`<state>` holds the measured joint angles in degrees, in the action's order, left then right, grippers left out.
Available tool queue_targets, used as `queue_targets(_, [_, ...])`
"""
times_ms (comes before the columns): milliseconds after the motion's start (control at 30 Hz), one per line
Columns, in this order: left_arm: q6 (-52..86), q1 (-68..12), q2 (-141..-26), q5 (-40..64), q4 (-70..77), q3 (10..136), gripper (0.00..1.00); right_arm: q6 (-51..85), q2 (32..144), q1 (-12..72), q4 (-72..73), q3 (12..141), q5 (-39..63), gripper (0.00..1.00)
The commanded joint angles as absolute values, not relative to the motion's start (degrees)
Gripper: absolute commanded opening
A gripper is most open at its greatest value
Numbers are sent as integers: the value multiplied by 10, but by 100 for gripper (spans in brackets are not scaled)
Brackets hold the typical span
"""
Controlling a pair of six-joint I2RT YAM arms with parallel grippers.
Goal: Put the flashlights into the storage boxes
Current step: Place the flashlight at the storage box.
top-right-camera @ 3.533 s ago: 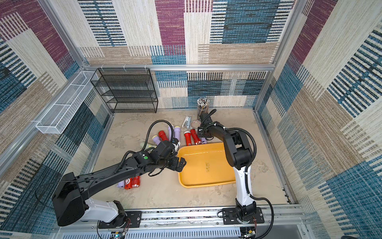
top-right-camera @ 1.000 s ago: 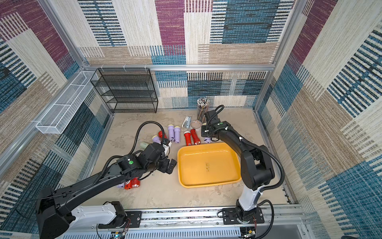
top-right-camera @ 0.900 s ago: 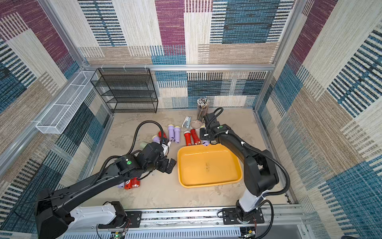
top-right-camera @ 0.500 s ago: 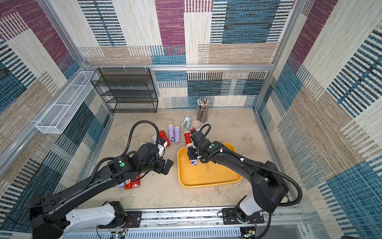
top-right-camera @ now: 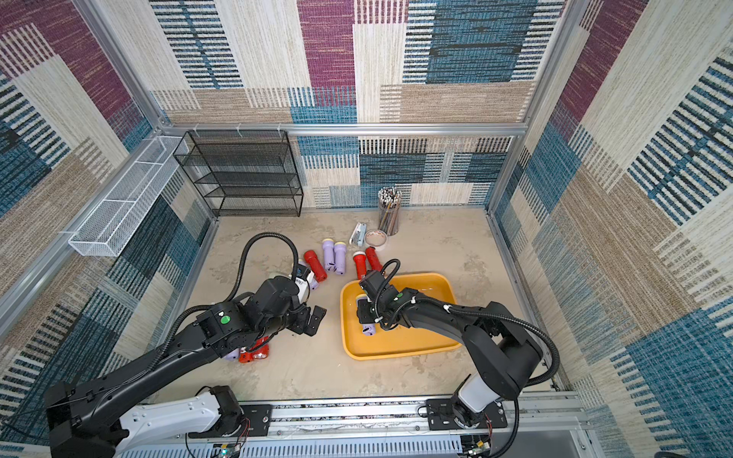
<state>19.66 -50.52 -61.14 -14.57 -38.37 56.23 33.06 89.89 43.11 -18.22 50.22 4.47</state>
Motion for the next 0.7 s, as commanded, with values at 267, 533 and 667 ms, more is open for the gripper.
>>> queue_targets(267, [195, -500, -567, -200, -390, 543, 100, 345, 947, 433, -122, 532, 76, 45])
queue_targets(533, [209, -489, -565, -194, -395, 534, 100, 351, 927, 433, -120, 531, 87, 55])
queue_targets(667, [212, -481, -564, -193, -393, 532, 100, 349, 902, 434, -135, 530, 84, 56])
